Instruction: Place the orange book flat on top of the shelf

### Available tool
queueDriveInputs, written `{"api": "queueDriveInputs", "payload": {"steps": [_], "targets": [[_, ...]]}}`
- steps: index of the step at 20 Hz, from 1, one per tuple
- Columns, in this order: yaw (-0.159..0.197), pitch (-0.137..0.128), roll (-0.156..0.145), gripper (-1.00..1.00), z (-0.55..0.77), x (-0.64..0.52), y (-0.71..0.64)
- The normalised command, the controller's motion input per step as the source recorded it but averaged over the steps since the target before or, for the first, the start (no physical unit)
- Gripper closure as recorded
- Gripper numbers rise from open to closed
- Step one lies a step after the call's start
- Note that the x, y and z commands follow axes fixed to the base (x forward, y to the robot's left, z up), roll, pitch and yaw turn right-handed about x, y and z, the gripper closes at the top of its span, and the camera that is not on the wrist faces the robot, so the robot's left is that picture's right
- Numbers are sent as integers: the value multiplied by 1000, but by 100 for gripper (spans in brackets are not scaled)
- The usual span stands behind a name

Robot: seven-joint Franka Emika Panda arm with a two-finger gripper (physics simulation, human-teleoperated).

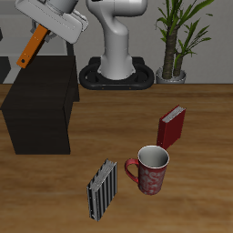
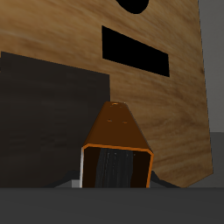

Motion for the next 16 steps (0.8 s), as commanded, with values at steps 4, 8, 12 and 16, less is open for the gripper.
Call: {"api": "queueDriveInputs", "payload": {"steps": [4, 8, 12, 16], "targets": [[30, -41, -141, 100, -69, 73, -279], [30, -1, -105, 100, -342, 190, 57], [-1, 45, 20, 100, -308, 198, 148], [-14, -1, 32, 100, -62, 68, 237]]}}
